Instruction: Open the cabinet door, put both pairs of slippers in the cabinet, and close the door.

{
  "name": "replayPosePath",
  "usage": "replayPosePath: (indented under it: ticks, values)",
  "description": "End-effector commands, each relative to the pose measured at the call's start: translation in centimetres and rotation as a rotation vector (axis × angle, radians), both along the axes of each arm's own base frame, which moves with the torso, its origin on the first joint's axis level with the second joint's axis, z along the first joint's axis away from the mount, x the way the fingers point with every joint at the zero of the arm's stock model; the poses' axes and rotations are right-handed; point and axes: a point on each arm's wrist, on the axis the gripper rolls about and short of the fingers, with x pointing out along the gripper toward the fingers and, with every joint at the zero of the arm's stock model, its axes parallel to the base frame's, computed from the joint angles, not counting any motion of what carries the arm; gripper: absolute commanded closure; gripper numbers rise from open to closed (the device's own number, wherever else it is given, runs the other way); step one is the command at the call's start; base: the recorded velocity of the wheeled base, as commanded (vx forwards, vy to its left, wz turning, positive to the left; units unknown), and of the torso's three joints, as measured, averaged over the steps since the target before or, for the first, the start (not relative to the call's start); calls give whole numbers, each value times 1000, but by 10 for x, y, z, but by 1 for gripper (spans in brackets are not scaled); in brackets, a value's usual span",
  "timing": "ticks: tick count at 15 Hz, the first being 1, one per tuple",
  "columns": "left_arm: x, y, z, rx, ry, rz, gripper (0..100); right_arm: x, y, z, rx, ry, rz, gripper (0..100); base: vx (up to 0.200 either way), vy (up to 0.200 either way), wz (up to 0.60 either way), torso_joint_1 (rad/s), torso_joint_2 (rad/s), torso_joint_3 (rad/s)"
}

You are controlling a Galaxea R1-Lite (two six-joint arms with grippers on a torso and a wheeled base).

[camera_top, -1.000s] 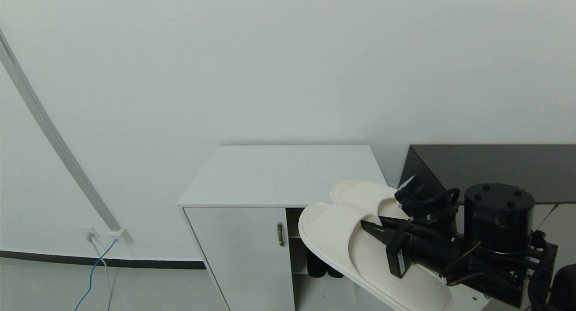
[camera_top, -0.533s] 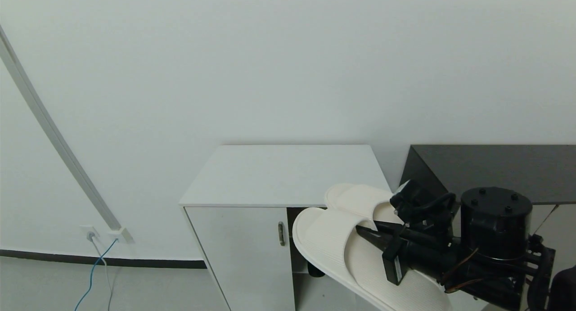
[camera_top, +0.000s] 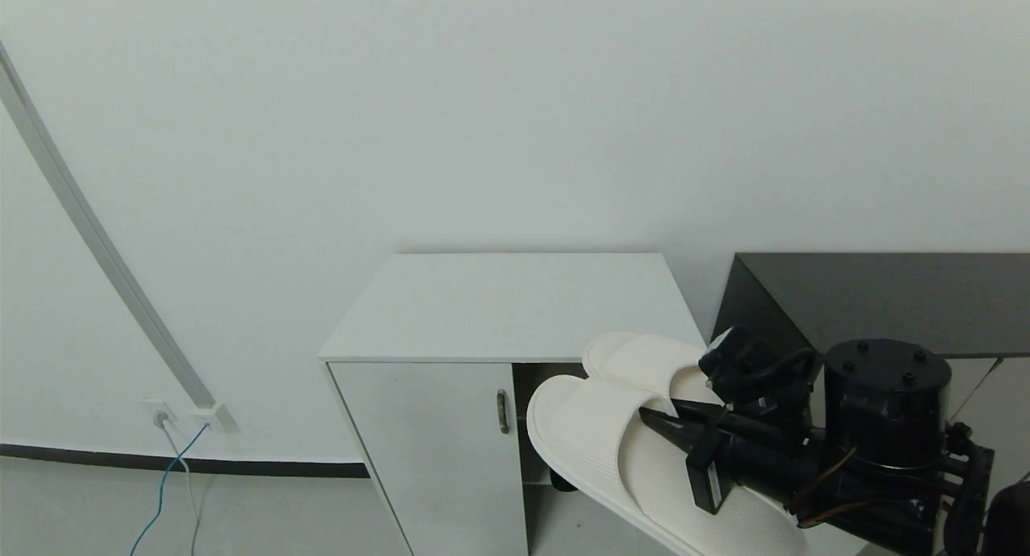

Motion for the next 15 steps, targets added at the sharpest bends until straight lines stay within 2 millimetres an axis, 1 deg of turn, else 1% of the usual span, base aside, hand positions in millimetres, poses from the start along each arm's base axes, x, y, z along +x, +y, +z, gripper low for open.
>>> replayPosePath:
  ticks: [1,9,15]
  values:
    - [0,0,0,0,1,0,100,0,0,0,-1,2,1,100,0,0,0,-139,349,203]
    - [0,0,0,0,1,0,100,0,3,-4,-8,10,8,100,0,0,0,-162,368,206]
    - [0,0,0,0,1,0,100,0,3,-4,-9,11,12,100,0,0,0,-217,523,297]
